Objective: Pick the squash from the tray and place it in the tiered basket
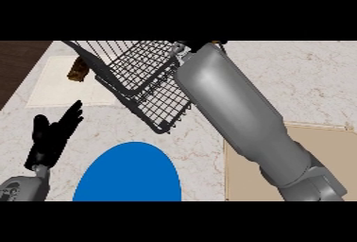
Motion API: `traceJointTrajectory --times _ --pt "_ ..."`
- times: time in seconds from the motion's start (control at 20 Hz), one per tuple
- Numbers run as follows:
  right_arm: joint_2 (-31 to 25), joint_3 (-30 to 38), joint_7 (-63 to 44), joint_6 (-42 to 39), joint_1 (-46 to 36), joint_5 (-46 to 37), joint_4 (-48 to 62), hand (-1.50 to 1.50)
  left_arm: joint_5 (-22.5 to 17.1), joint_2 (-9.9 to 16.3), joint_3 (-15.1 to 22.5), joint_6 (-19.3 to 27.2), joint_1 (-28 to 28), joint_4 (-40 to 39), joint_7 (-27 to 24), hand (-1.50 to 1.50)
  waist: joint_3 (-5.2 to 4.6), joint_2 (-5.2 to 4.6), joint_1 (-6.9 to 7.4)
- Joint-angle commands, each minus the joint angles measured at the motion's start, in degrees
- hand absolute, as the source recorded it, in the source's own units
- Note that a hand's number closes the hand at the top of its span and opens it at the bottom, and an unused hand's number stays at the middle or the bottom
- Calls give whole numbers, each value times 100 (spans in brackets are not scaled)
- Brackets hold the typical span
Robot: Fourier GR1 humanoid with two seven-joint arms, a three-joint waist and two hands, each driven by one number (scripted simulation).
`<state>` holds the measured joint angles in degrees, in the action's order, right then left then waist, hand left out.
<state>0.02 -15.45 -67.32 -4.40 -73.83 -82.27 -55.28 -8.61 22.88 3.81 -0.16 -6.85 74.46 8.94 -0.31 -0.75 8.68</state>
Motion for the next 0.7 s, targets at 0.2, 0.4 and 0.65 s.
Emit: traceJointTrajectory --times 0.2,0.4,0.65 --pt "-3 175 -441 -961 -1390 137 1810 150 1 37 -105 68 119 95 22 0 3 -30 -164" --pt "-4 178 -297 -1084 -1961 378 2379 150 -65 120 -287 -6 137 -113 -125 0 -2 -42 -214" --pt "-5 639 177 -1274 -2493 536 3210 150 -84 118 -321 -30 551 80 -307 0 4 -35 -288"
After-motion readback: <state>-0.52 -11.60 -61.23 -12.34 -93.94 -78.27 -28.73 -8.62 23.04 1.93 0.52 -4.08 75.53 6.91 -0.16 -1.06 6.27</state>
